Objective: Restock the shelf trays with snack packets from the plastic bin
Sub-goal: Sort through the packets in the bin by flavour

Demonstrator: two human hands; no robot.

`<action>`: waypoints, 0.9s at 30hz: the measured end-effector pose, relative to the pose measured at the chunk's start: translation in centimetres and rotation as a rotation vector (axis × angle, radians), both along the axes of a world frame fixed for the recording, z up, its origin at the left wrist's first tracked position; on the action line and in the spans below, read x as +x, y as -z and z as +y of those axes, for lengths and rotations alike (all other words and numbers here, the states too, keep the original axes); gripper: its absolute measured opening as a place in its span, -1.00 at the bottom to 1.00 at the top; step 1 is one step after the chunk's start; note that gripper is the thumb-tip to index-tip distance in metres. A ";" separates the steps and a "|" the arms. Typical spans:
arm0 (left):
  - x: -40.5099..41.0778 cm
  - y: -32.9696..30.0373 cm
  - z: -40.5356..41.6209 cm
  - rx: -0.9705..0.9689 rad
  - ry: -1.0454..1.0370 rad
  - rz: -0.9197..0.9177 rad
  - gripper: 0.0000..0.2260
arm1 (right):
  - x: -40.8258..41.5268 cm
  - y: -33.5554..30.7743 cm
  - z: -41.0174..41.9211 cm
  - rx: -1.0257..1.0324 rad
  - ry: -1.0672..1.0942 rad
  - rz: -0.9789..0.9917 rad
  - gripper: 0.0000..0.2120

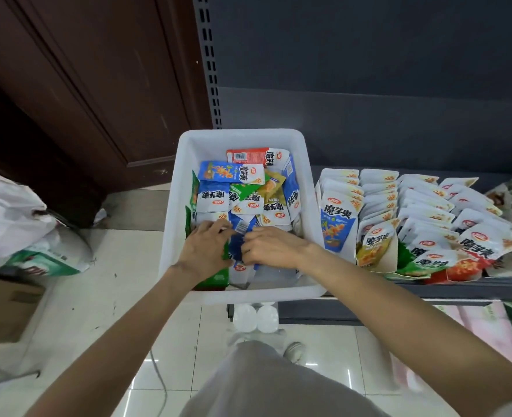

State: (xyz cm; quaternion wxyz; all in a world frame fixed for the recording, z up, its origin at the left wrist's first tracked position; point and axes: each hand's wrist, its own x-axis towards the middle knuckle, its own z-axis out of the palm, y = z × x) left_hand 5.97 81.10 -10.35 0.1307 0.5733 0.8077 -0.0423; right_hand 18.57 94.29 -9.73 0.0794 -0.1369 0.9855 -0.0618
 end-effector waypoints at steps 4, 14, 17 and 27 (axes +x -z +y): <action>-0.1 -0.3 0.1 0.007 -0.003 -0.014 -0.41 | 0.2 0.8 0.1 0.038 -0.059 0.045 -0.90; -0.5 -1.3 -1.0 0.065 -0.041 -0.065 -0.46 | -0.5 0.4 0.3 0.080 -0.112 0.036 -0.92; -0.5 -1.3 -1.3 0.079 -0.045 -0.075 -0.47 | -0.3 0.0 0.0 0.107 -0.071 -0.003 -0.86; 0.5 -4.5 -1.0 0.643 -0.430 -1.050 -0.71 | 4.2 -7.7 2.1 -0.710 0.780 0.275 -0.91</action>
